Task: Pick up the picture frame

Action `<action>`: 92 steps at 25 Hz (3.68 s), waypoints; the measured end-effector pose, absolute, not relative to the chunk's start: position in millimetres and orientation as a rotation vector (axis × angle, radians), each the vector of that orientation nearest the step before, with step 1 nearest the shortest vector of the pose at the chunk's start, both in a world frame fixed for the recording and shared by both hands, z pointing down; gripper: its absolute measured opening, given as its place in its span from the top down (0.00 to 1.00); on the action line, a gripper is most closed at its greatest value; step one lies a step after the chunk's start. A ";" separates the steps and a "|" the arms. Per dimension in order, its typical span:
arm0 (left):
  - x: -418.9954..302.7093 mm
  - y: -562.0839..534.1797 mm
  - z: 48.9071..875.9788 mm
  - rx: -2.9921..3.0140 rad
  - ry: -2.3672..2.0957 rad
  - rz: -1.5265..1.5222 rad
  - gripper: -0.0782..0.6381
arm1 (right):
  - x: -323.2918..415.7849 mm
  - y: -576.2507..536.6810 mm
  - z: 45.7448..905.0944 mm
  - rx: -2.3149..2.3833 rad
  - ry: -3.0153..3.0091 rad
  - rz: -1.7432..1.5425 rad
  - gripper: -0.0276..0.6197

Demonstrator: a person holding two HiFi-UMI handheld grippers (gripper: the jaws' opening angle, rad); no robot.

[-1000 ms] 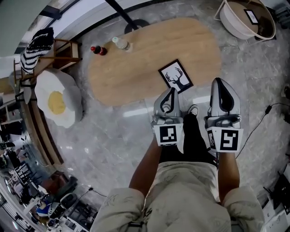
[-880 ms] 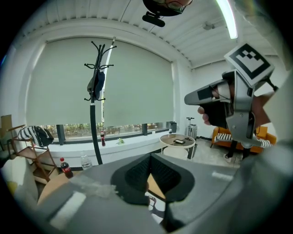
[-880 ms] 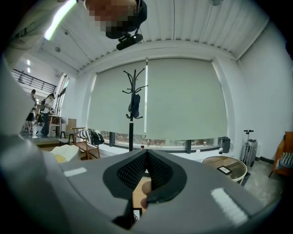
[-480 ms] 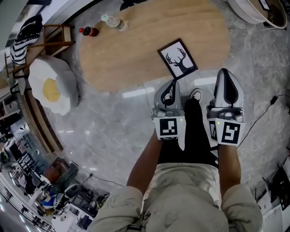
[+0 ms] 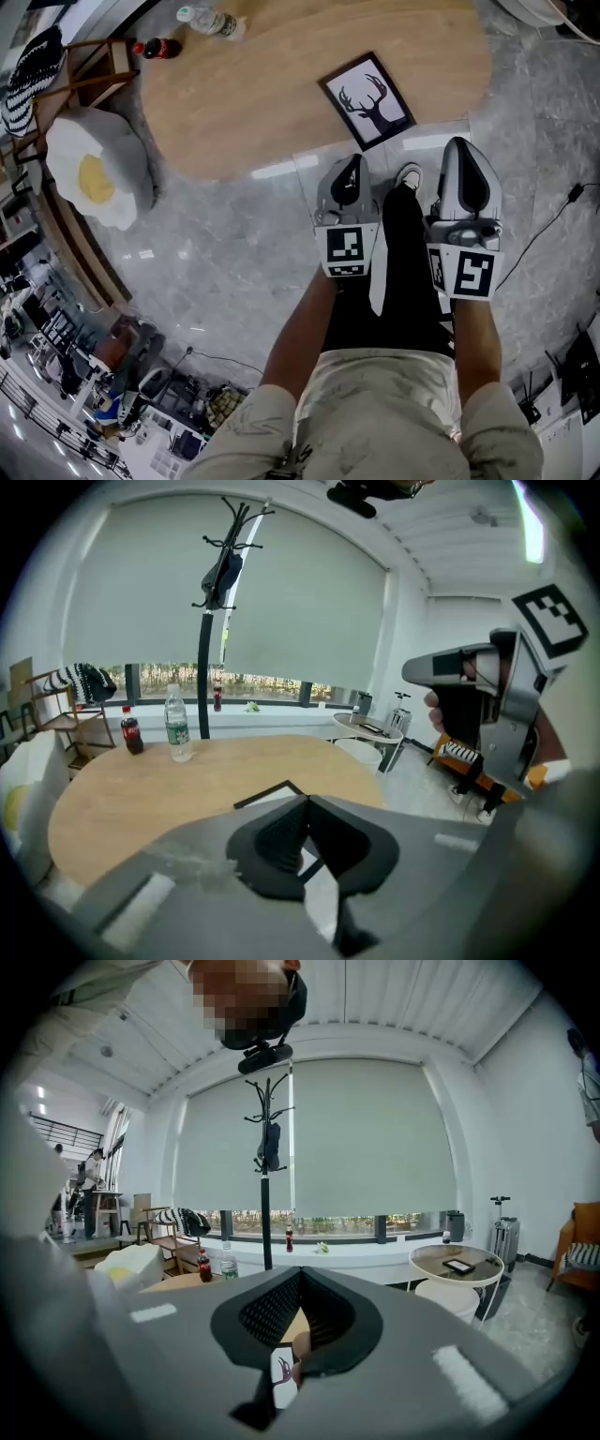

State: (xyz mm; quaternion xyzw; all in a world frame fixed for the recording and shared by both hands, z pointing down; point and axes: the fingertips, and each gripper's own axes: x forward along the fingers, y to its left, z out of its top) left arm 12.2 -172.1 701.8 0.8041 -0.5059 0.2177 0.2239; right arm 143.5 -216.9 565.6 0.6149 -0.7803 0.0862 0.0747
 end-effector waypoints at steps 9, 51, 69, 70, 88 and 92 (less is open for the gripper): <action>5.1 -153.9 778.5 2.000 -1.347 0.583 0.88 | 138.4 -212.8 611.8 1.807 -2.330 0.276 0.95; 24.3 -155.8 899.0 1.499 -1.065 -0.025 0.68 | 119.2 -190.2 707.4 1.641 -2.316 0.297 0.95; 33.8 -160.7 899.6 1.449 -0.996 -0.121 0.70 | 115.8 -195.3 712.7 1.632 -2.315 0.290 0.95; 34.4 -161.2 897.9 1.451 -0.997 -0.123 0.70 | 116.3 -195.9 711.7 1.634 -2.317 0.289 0.95; 38.6 -177.8 849.5 1.545 -0.993 -0.166 0.76 | 123.1 -197.9 687.8 1.681 -2.320 0.255 0.95; 38.6 -183.5 842.5 1.553 -1.000 -0.180 0.77 | 123.5 -198.5 682.8 1.694 -2.324 0.247 0.95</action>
